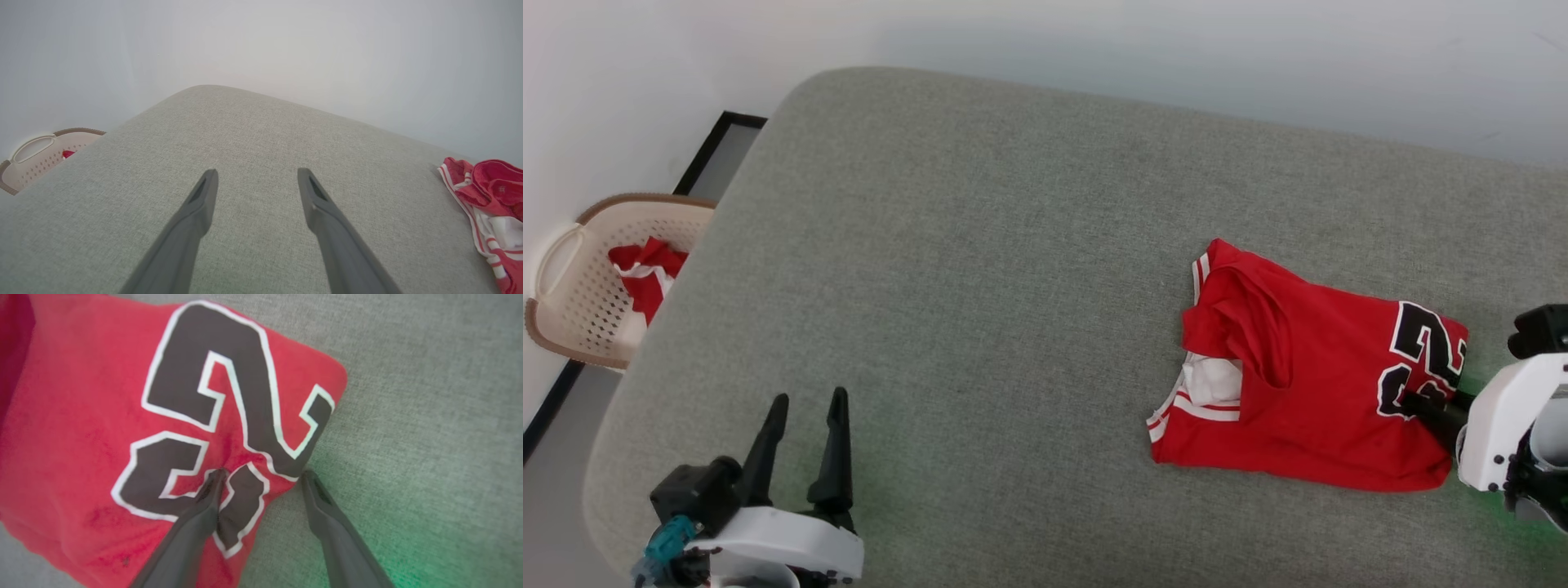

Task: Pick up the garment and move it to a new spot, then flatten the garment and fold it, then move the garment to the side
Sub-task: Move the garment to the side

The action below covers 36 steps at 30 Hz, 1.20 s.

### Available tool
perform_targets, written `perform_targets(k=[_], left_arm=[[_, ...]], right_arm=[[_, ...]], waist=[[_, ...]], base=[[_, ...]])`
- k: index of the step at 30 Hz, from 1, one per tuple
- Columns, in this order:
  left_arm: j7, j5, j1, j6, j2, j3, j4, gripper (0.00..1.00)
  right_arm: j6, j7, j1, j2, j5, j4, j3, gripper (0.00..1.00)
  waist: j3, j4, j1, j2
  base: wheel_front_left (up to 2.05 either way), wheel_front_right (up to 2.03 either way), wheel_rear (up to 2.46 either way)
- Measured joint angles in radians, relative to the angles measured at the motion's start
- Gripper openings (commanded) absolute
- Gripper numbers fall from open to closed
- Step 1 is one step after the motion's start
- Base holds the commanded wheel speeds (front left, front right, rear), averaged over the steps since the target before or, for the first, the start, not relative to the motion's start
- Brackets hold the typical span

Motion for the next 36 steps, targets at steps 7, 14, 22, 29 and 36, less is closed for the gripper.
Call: perform_targets(k=[7,14,22,29,36], left_arm=[[0.000,0.000,-0.001,0.000,0.000,0.007,-0.004,1.00],[-0.002,0.002,-0.021,-0.001,0.010,-0.005,-0.020,1.00],[-0.002,0.014,-0.059,-0.001,0.027,-0.027,-0.037,1.00],[-0.002,0.020,-0.110,-0.001,0.038,-0.057,-0.040,1.00],[-0.002,0.021,-0.178,-0.001,0.064,-0.094,-0.031,1.00]], right_arm=[[0.000,0.045,-0.032,-0.015,-0.009,-0.042,0.035,0.00],[0.000,0.054,-0.060,-0.063,-0.043,-0.115,0.038,0.00],[0.000,0.078,-0.092,-0.154,-0.084,-0.203,-0.002,0.00],[0.000,0.108,-0.104,-0.220,-0.110,-0.247,-0.047,0.00],[0.000,0.082,-0.140,-0.286,-0.137,-0.259,-0.051,0.00]], waist=[[0.001,-0.014,0.0000,0.0000],[0.006,-0.054,0.0000,0.0000],[0.016,-0.124,0.0000,0.0000],[0.034,-0.201,0.0000,0.0000],[0.067,-0.287,0.0000,0.0000]], base=[[0.00,0.00,0.00],[0.00,0.00,0.00],[0.00,0.00,0.00],[0.00,0.00,0.00],[0.00,0.00,0.00]])
